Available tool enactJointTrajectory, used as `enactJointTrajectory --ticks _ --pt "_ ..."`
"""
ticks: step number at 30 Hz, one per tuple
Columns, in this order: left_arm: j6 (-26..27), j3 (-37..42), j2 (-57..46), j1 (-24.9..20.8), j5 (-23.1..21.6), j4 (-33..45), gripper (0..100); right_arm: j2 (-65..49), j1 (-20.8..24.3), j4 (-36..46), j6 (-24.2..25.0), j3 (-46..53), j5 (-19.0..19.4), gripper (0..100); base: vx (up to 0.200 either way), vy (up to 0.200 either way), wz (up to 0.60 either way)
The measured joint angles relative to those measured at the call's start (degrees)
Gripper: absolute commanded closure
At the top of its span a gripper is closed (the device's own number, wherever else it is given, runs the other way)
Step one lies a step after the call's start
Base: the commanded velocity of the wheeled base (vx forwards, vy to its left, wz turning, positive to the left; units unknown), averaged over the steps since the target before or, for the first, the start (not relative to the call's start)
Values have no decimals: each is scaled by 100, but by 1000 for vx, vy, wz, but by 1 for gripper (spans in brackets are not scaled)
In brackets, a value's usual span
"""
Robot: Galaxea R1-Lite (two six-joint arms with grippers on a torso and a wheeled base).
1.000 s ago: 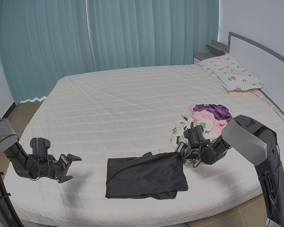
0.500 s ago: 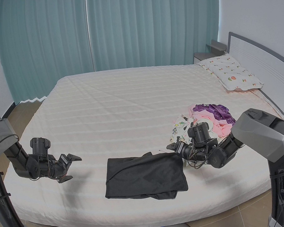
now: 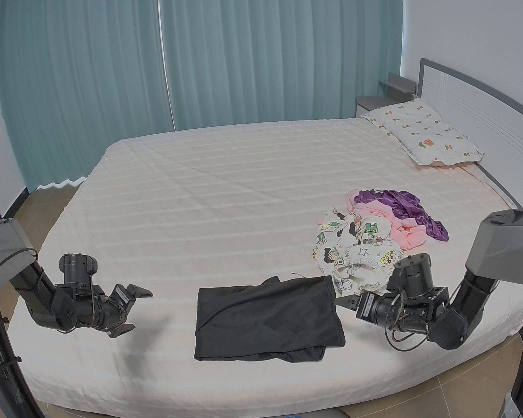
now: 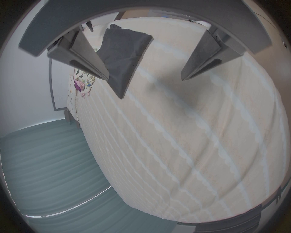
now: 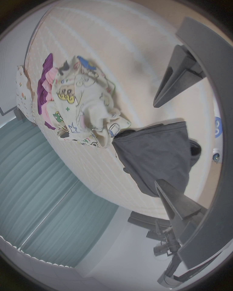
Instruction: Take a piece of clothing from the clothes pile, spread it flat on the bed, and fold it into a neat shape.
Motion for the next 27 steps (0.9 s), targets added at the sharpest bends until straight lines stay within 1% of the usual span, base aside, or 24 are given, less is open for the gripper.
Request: enactJointTrajectory --ticks 3,6,9,11,14,15,19,23,27 --pt "0 -24 32 -391 361 -72 0 -55 -133 -664 263 435 245 0 0 0 0" --pt "2 -130 152 -798 780 -205 0 -59 -262 -987 402 702 421 0 0 0 0" --pt "115 -378 393 -1096 1048 -296 0 -26 -347 -1128 479 868 500 0 0 0 0" --pt "295 -527 535 -1201 1101 -315 0 7 -369 -1159 492 918 513 0 0 0 0" --pt "862 -772 767 -1320 1145 -343 0 57 -383 -1203 503 958 528 0 0 0 0" --pt "1133 -891 894 -1378 1163 -364 0 80 -389 -1209 507 972 535 0 0 0 0" --pt "1746 -1257 1296 -1530 1174 -534 0 151 -384 -1247 514 995 550 0 0 0 0" --pt "1877 -1580 1608 -1659 1147 -597 0 207 -367 -1261 518 1000 557 0 0 0 0" --pt "1893 -1799 1796 -1720 936 -589 0 243 -361 -1264 532 1000 557 0 0 0 0"
